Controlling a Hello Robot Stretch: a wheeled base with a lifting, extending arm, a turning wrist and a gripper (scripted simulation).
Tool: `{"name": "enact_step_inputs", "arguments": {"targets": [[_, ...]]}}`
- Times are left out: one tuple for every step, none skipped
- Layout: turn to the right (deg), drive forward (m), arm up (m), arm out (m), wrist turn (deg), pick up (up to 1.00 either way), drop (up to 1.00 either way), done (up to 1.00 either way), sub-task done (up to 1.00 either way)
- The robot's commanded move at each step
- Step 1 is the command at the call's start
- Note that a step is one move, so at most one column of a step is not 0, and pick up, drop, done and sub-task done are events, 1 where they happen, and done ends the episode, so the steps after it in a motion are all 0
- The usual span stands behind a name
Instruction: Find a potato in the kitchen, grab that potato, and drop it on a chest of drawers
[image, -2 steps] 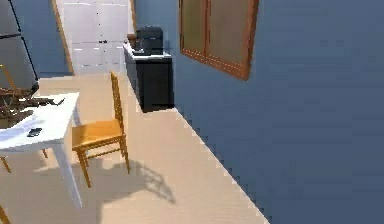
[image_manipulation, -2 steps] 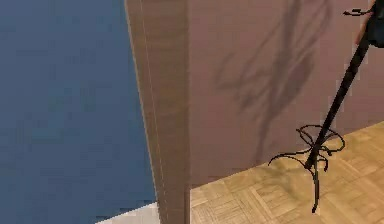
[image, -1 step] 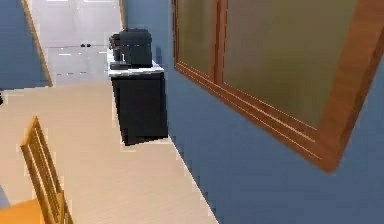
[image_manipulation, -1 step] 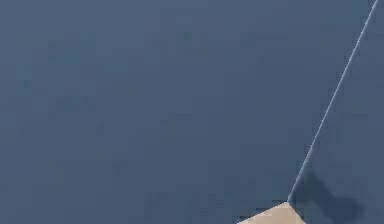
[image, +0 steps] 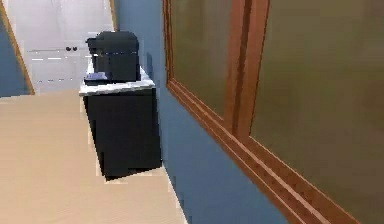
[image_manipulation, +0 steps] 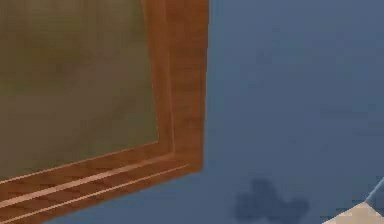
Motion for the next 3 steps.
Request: {"name": "enact_step_inputs", "arguments": {"targets": [[-21.0,0.0,0.0,0.0,0.0,0.0,0.0,0.0,0.0],[0.0,0.75,0.0,0.0,0.0,0.0,0.0,0.0,0.0],[-33.0,0.0,0.0,0.0,0.0,0.0,0.0,0.0,0.0]]}}
